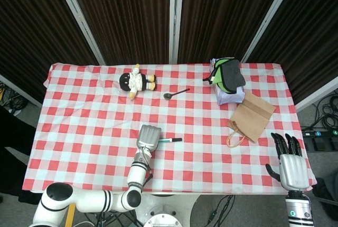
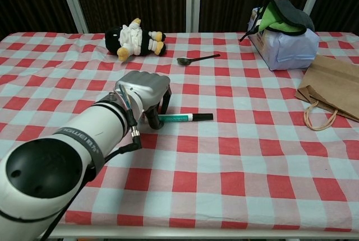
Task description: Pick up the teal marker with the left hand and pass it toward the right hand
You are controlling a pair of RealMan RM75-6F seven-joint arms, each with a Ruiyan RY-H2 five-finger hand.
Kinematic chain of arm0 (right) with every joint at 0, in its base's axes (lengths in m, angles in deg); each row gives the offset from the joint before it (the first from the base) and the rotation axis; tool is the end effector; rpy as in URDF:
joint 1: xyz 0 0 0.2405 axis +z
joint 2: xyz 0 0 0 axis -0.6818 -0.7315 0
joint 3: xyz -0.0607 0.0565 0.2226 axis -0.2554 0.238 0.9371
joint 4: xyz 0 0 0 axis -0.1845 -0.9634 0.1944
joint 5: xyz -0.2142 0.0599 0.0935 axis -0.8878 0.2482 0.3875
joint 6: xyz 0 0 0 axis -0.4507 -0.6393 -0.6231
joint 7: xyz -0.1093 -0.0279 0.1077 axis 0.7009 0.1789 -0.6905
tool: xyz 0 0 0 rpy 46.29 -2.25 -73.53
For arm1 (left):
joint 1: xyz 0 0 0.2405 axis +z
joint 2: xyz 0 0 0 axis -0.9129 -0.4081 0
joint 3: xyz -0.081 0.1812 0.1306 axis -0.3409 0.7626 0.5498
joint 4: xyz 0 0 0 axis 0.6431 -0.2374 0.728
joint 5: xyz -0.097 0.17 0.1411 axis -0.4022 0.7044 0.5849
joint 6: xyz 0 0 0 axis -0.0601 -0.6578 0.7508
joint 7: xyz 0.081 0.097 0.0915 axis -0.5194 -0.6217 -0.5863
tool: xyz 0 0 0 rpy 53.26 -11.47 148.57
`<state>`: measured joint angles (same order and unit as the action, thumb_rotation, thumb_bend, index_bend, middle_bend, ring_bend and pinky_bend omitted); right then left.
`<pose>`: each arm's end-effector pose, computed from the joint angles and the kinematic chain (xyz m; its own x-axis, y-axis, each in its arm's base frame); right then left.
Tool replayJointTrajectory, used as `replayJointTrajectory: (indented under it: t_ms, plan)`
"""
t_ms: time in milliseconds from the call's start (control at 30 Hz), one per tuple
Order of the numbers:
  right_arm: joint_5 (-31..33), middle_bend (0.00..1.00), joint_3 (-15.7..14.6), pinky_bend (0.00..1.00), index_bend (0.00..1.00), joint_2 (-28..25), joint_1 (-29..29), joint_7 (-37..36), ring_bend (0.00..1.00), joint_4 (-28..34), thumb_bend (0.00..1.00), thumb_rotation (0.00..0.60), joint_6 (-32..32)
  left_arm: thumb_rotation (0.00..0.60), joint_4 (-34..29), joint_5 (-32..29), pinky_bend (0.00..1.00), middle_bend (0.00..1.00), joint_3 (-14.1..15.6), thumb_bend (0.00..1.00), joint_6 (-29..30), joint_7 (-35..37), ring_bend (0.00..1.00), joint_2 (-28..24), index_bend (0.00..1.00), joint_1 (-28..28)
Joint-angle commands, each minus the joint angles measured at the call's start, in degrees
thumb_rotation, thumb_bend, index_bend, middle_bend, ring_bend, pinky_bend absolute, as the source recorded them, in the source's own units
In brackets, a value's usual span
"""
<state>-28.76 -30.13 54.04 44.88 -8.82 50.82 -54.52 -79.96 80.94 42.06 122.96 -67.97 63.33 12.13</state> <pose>-0.2605 -0.1793 0.0669 0.3964 -0.0116 0.9180 -0.9156 0.0692 0.3962 -0.0318 0.3070 -0.1663 0.5770 0.3505 0.7377 0.8166 -0.2285 -0.5301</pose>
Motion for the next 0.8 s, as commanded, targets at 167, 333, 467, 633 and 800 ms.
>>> replayJointTrajectory:
  t_ms: [167,333,467,633,800]
  plan:
    - [-0.47,0.11,-0.04,0.00,0.08,0.02,0.46,0.51,0.00,0.27,0.11,0.600,0.39,0.600,-2.64,2.22,0.60,0.57,-0.88,0.40,1.48,1.36,0.52,-1.07,0.58,-0.13]
    - [-2.07,0.14,-0.04,0.00,0.08,1.24,2.47,1.68,0.00,-0.24,0.11,0.600,2.49,0.600,-5.49,4.10,0.60,0.58,-1.03,0.40,2.23,2.67,0.53,-1.77,0.58,-0.15]
    - [-2.71,0.18,1.28,0.03,0.14,3.07,5.30,2.54,0.00,-1.08,0.11,0.600,5.03,0.600,-6.71,5.57,0.60,0.58,-1.18,0.40,2.00,3.31,0.53,-1.76,0.58,-0.85]
    - [-1.44,0.24,4.06,0.08,0.24,6.05,10.38,5.53,0.01,-1.82,0.12,0.600,10.11,0.600,-6.52,7.36,0.60,0.58,-1.90,0.40,0.94,4.07,0.53,-1.34,0.58,-2.48]
    - [1.77,0.32,6.50,0.10,0.38,10.92,15.09,10.41,0.10,-2.90,0.14,0.600,14.45,0.600,-5.66,7.49,0.60,0.58,-2.84,0.40,0.18,3.99,0.53,-0.50,0.58,-4.09]
